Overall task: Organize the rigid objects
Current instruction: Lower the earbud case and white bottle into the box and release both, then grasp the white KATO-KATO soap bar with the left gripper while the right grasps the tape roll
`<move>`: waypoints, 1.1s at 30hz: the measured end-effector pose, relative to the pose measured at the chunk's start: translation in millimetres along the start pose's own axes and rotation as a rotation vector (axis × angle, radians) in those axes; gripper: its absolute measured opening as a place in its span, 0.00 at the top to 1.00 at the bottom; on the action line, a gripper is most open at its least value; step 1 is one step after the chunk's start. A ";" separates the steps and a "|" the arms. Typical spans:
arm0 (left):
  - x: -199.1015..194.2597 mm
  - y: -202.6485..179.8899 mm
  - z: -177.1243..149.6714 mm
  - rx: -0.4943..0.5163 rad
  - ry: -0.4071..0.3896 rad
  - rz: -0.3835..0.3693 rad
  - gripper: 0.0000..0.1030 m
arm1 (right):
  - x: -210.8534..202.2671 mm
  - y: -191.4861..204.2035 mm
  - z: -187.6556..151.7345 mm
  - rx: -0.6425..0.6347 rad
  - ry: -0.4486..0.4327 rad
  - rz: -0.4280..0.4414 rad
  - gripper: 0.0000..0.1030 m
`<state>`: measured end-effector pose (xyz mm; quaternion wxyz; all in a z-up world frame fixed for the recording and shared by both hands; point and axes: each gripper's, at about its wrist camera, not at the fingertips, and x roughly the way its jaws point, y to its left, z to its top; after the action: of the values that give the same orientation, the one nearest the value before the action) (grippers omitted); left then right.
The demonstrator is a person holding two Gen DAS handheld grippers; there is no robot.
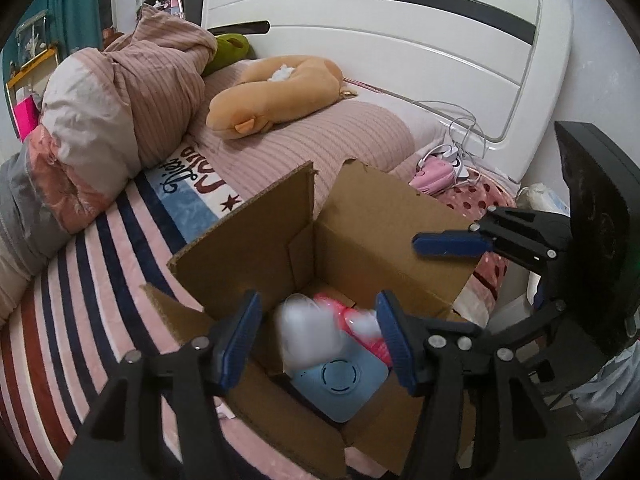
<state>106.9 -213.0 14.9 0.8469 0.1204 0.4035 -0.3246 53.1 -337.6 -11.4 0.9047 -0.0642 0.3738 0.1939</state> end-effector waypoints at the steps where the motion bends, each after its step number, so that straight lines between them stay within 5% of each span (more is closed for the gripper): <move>1: -0.9 1.1 -0.4 -0.002 -0.003 0.000 0.42 | -1.6 -0.4 0.0 0.001 -0.004 -0.004 0.39; 17: -74.2 44.1 -34.1 -0.083 -0.095 0.088 0.36 | -17.0 34.9 14.5 -0.037 -0.020 0.013 0.39; 25: -113.0 105.7 -90.8 -0.162 -0.110 0.203 0.36 | -20.2 98.2 38.4 -0.076 -0.082 0.135 0.39; 33: -104.5 169.7 -144.2 -0.211 -0.090 0.212 0.36 | 18.7 176.8 49.2 -0.142 -0.043 0.210 0.39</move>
<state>80.9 30.5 -8.4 0.9016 0.0580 0.3820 -0.1943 26.7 -157.0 15.6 0.8804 -0.0845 0.3445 0.3148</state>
